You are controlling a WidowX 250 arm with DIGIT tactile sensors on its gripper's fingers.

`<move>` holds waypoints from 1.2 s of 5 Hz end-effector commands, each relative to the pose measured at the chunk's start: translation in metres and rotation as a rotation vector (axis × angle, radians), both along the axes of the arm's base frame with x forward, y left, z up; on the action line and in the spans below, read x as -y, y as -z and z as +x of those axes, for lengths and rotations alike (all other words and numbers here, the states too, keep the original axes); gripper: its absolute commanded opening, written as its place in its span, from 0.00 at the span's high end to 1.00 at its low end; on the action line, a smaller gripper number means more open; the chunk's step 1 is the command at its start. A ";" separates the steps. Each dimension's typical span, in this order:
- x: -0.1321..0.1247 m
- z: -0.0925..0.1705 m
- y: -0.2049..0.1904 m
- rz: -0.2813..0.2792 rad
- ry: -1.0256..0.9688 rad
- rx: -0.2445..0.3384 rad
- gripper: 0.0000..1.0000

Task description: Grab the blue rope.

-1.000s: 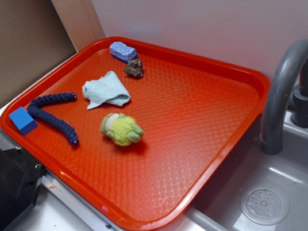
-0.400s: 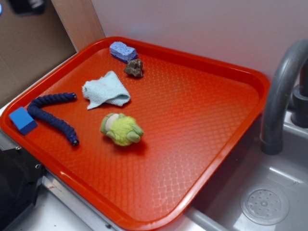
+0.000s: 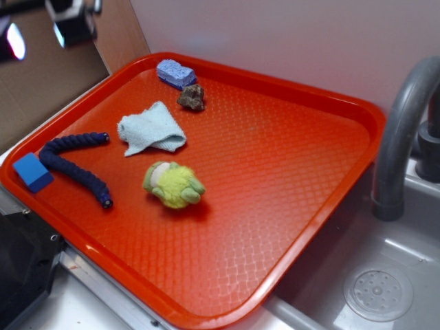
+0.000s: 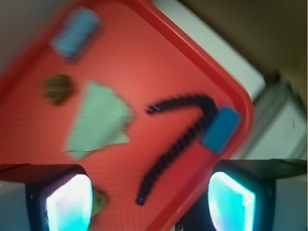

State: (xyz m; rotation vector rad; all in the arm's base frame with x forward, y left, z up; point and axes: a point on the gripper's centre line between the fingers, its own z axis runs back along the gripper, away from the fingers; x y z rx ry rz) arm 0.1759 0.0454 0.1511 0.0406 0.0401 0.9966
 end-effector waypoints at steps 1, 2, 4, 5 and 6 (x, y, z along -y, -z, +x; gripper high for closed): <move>-0.008 -0.031 0.043 0.042 -0.079 0.000 0.00; 0.010 -0.031 0.064 0.057 -0.035 -0.019 0.00; 0.027 -0.030 0.096 0.095 0.031 -0.005 0.00; 0.029 -0.029 0.110 0.087 0.065 0.017 0.00; 0.033 -0.032 0.124 0.060 0.147 0.042 0.00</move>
